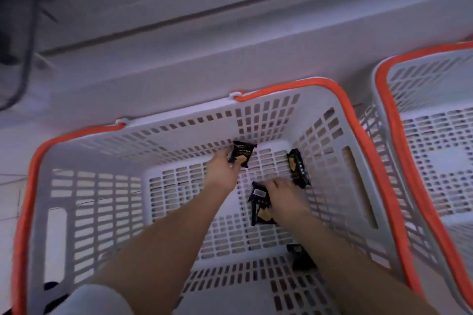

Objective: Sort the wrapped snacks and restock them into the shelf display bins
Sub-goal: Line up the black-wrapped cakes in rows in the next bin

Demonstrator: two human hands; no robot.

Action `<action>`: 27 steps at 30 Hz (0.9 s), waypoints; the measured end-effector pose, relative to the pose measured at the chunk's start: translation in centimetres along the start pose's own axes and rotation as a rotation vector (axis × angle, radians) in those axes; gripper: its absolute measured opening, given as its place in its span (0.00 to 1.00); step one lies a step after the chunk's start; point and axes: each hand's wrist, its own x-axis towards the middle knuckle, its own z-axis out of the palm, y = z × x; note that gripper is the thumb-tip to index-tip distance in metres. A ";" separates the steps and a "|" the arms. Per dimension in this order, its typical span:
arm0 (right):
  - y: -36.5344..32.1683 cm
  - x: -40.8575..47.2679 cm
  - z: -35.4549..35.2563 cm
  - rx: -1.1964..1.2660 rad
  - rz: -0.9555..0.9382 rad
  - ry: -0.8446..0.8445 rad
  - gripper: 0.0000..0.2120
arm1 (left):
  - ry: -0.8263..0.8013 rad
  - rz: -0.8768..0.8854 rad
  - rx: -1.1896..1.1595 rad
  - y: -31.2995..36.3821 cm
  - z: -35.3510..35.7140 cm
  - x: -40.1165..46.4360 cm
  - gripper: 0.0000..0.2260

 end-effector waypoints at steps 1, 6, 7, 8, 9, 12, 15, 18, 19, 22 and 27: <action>0.3 -0.3 -0.3 0.135 0.049 0.018 0.25 | 0.029 -0.003 -0.034 0.3 0.6 0.2 0.20; 0.7 -1.3 -2.8 1.564 0.577 -0.120 0.11 | 0.139 0.004 -0.052 0.1 2.9 0.5 0.18; 0.5 -1.4 -3.0 1.809 0.641 -0.136 0.10 | 0.144 0.018 -0.038 0.0 3.3 0.5 0.19; 0.4 -1.6 -3.2 1.982 0.669 -0.133 0.11 | 0.145 0.033 -0.042 -0.1 3.5 0.4 0.18; 0.3 -1.7 -3.1 2.080 0.670 -0.124 0.12 | 0.142 0.049 -0.069 -0.1 3.7 0.2 0.17; -0.3 -2.1 -3.0 2.070 0.624 -0.084 0.13 | 0.094 0.068 -0.279 -0.3 3.4 -0.8 0.12; -0.7 -2.1 -2.8 1.807 0.534 -0.014 0.06 | -0.012 0.033 -0.462 -1.1 2.2 -2.4 0.11; -1.3 -2.2 -2.5 1.476 0.352 -0.058 0.06 | -0.094 0.027 -0.505 -2.4 0.9 -3.9 0.08; -1.6 -2.3 -2.3 1.441 0.309 -0.094 0.05 | -0.108 0.006 -0.537 -2.7 0.5 -4.2 0.06; -2.6 -2.4 -1.6 1.479 0.254 -0.123 0.04 | -0.158 -0.068 -0.634 -3.6 0.0 -5.2 0.05; -3.7 -2.0 -0.2 1.201 0.206 -0.022 0.06 | -0.262 -0.067 -0.627 -4.7 0.8 -6.4 0.07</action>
